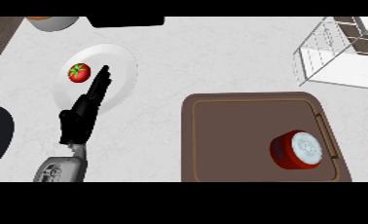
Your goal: Pick the cupcake from the tray and place it in the tiered shelf
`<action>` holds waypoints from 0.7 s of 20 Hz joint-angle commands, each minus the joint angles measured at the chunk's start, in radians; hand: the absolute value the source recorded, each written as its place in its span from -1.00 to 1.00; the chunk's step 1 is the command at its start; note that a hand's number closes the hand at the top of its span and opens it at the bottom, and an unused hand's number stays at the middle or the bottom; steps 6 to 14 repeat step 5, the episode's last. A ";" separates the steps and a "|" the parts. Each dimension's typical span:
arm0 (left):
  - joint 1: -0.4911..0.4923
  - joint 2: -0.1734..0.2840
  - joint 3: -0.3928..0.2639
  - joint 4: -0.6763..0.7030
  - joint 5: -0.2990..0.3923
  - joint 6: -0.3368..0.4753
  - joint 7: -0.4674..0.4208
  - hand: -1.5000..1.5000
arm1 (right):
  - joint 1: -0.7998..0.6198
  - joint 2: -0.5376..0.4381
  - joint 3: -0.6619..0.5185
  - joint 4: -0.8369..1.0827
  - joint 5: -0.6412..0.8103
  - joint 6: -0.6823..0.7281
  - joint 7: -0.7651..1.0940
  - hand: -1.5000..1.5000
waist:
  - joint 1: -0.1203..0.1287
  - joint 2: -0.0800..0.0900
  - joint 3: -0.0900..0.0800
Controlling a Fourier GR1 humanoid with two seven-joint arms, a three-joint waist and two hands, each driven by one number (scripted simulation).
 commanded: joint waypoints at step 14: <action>-0.046 0.006 0.012 -0.023 0.024 -0.019 0.054 0.00 | 0.289 -0.055 -0.357 0.090 -0.109 0.297 -0.109 -1.00 | 0.008 0.003 0.000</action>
